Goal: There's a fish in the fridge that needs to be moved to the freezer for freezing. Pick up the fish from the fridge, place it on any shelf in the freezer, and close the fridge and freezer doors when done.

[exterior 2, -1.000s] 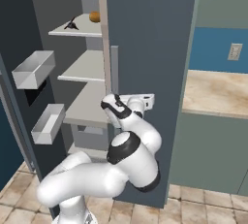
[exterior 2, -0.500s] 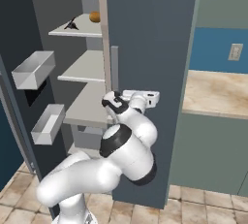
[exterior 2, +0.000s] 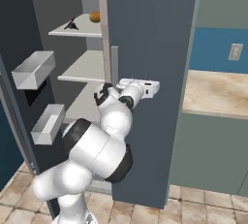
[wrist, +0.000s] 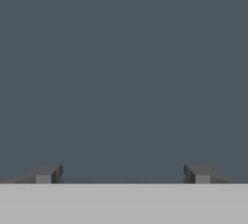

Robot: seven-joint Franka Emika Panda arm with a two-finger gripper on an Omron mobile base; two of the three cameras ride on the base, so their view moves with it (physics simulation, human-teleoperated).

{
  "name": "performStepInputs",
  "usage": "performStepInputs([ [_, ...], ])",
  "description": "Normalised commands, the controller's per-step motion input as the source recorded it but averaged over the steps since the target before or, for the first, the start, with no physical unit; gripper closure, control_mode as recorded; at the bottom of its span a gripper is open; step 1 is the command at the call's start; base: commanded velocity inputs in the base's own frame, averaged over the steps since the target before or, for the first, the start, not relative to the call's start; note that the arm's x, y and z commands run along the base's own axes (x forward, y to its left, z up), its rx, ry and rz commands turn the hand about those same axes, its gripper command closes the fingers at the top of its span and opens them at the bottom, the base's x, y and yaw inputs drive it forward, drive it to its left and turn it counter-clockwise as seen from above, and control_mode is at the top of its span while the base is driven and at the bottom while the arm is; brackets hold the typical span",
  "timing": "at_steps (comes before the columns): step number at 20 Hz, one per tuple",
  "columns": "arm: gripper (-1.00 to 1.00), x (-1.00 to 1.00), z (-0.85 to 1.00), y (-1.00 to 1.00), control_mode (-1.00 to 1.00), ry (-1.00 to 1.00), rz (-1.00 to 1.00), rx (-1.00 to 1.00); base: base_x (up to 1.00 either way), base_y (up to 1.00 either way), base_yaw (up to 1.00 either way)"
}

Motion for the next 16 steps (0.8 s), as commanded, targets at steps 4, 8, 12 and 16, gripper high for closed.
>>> performStepInputs([
  [4,-1.00,-0.63,1.00,-0.34,-1.00,0.31,-0.09,0.00,0.00,0.00,0.00],
  [8,-1.00,-0.61,1.00,-0.26,-1.00,0.26,-0.04,0.00,0.00,0.00,0.00],
  [12,-1.00,-0.84,1.00,-0.28,-1.00,0.22,0.00,0.02,0.00,0.00,0.00],
  [16,-1.00,-0.95,0.99,-0.13,-1.00,0.14,0.00,0.05,0.00,0.00,0.00],
])
